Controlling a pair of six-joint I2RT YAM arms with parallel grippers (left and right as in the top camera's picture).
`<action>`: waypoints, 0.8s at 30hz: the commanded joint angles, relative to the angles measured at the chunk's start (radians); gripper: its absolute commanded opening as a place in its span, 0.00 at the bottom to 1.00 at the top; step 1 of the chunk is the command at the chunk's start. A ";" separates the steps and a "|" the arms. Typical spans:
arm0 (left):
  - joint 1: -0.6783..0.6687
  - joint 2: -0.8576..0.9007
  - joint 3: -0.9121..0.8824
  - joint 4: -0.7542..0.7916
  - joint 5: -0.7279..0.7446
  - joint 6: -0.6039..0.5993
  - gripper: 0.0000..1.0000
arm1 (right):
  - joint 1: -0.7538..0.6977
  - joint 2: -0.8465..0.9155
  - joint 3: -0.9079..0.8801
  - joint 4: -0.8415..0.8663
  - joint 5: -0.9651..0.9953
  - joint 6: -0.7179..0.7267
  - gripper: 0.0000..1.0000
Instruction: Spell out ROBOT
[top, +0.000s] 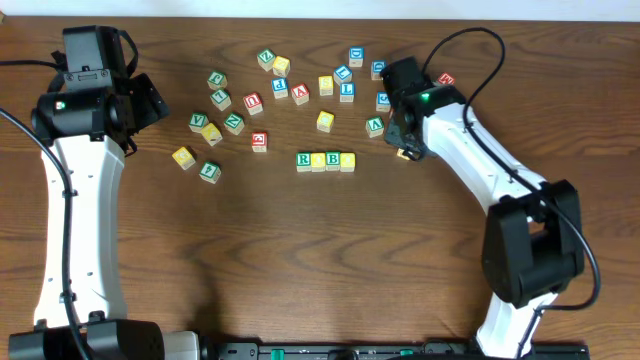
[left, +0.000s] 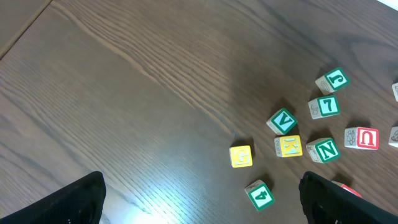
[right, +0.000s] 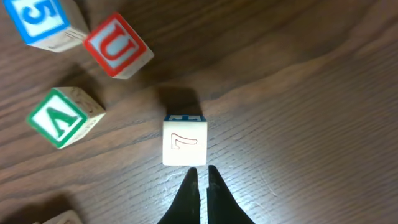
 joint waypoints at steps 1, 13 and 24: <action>0.004 -0.010 -0.015 0.001 -0.017 -0.001 0.98 | 0.010 0.024 -0.010 0.003 0.016 0.040 0.02; 0.004 -0.010 -0.015 0.001 -0.017 -0.001 0.98 | 0.015 0.029 -0.040 0.036 -0.002 0.030 0.01; 0.004 -0.010 -0.015 0.001 -0.017 -0.001 0.98 | 0.012 0.029 -0.059 0.150 -0.085 -0.358 0.01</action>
